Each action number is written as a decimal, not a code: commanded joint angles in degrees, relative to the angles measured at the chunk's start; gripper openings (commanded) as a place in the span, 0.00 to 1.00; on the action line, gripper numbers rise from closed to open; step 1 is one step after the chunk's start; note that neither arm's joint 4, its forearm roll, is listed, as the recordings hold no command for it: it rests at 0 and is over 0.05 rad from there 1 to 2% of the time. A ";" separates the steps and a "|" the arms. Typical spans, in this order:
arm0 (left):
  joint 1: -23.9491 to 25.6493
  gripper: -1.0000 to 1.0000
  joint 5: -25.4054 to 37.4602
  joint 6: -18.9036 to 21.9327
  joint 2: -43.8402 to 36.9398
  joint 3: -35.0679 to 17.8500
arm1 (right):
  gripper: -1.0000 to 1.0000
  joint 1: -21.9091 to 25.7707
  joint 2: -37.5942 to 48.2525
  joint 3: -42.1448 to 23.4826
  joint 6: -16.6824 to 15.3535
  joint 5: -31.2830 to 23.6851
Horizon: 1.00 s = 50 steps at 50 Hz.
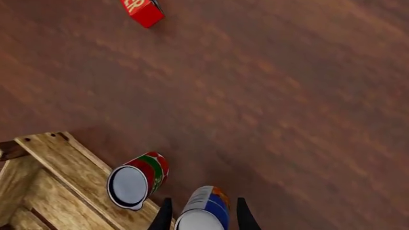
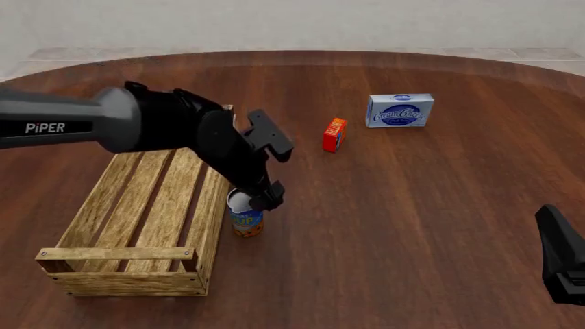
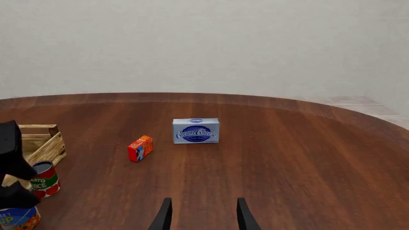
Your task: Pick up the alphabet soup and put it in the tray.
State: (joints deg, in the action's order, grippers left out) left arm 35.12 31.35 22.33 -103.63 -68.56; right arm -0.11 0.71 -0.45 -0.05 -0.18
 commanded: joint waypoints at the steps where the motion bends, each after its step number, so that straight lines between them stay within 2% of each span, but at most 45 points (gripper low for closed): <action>1: -0.43 1.00 -0.60 -0.10 -1.25 0.20 | 1.00 0.10 -0.12 0.02 0.04 -0.02; 25: -2.66 1.00 -1.01 1.43 -4.45 -0.32 | 1.00 0.09 -0.13 0.02 0.05 -0.02; 38: -0.61 1.00 -1.37 -0.40 -5.08 0.14 | 1.00 0.10 -0.13 0.02 0.05 -0.02; 49: -1.70 1.00 -0.88 0.44 -5.69 -0.53 | 1.00 0.09 -0.12 0.02 0.02 -0.02; 50: -1.66 0.00 -0.85 0.34 -5.68 -0.56 | 1.00 0.10 -0.13 0.02 0.04 -0.02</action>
State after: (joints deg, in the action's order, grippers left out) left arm 33.58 30.62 22.62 -108.73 -69.15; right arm -0.11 0.71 -0.45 -0.06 -0.18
